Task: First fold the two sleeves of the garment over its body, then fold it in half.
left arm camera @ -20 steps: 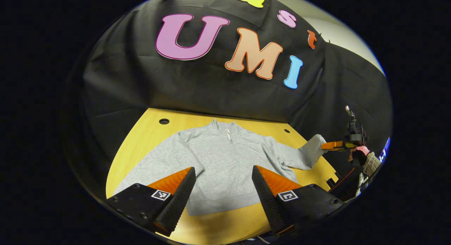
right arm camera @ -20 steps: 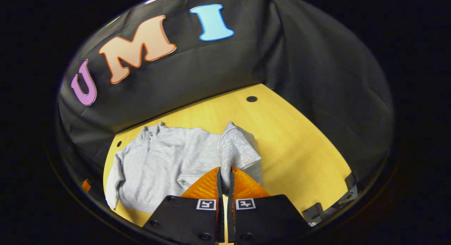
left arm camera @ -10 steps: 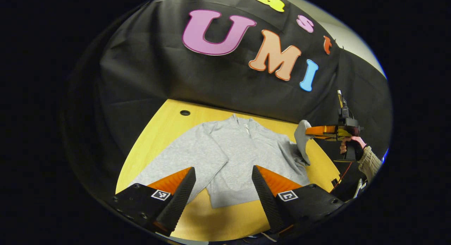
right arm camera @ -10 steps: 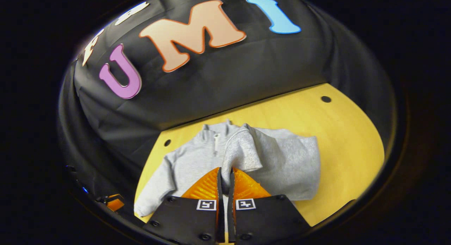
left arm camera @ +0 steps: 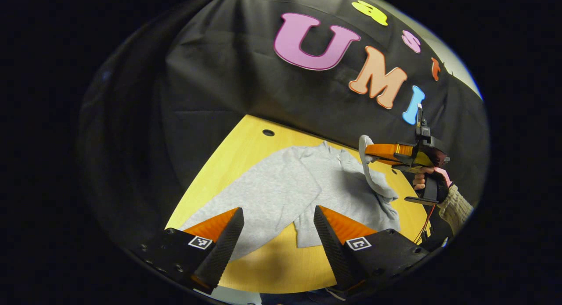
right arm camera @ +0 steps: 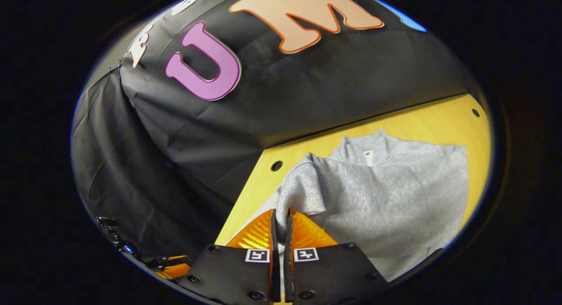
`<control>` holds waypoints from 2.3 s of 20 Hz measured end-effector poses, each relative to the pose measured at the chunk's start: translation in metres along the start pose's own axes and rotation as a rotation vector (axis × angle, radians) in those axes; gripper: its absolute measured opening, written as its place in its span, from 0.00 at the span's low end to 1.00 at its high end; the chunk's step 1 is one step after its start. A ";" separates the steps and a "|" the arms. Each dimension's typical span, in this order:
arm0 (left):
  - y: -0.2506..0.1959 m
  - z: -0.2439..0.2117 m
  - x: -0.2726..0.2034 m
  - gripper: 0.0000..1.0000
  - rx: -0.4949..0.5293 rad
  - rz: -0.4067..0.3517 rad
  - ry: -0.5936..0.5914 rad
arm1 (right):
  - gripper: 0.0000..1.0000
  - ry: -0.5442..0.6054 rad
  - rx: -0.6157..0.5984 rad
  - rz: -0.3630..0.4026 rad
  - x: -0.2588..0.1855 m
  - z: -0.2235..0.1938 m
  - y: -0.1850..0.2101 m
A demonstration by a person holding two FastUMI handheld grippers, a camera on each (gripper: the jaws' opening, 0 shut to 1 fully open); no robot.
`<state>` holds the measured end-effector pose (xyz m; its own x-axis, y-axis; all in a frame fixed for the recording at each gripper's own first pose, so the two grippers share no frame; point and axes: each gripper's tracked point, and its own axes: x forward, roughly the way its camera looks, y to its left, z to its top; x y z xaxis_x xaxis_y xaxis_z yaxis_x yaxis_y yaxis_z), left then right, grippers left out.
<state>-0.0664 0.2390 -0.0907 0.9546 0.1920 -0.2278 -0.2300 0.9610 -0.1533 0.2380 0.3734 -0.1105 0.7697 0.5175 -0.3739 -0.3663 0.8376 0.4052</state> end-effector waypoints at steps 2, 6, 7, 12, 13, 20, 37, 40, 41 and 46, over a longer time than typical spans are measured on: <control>0.017 -0.007 -0.003 0.94 -0.029 0.037 0.003 | 0.05 0.039 0.022 0.054 0.024 -0.019 0.020; 0.051 -0.035 -0.008 0.94 -0.080 0.124 0.033 | 0.06 0.128 0.015 0.088 0.064 -0.061 0.034; 0.059 -0.047 -0.009 0.94 -0.088 0.144 0.049 | 0.06 0.148 0.007 0.084 0.073 -0.071 0.034; 0.089 -0.091 -0.006 0.95 -0.093 0.223 0.128 | 0.12 0.225 0.069 0.073 0.090 -0.077 0.042; 0.092 -0.097 -0.006 0.94 -0.098 0.233 0.146 | 0.11 0.216 0.069 0.085 0.086 -0.073 0.047; 0.123 -0.118 -0.003 0.95 -0.119 0.333 0.203 | 0.97 0.136 -0.050 0.062 0.058 -0.061 0.052; 0.121 -0.118 0.005 0.25 -0.005 0.390 0.241 | 0.94 0.007 -0.146 -0.141 -0.127 -0.040 -0.005; 0.119 -0.117 0.007 0.09 0.003 0.398 0.259 | 0.94 -0.011 -0.155 -0.176 -0.146 -0.035 -0.016; 0.115 -0.117 0.007 0.04 -0.006 0.387 0.260 | 0.94 -0.020 -0.152 -0.185 -0.153 -0.032 -0.019; 0.089 -0.113 0.010 0.00 -0.149 0.290 0.250 | 0.87 -0.070 -0.130 -0.241 -0.193 -0.019 -0.043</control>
<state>-0.0988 0.3039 -0.2154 0.7751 0.3790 -0.5056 -0.5251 0.8314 -0.1818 0.0957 0.2412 -0.0713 0.8752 0.2913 -0.3862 -0.2291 0.9528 0.1995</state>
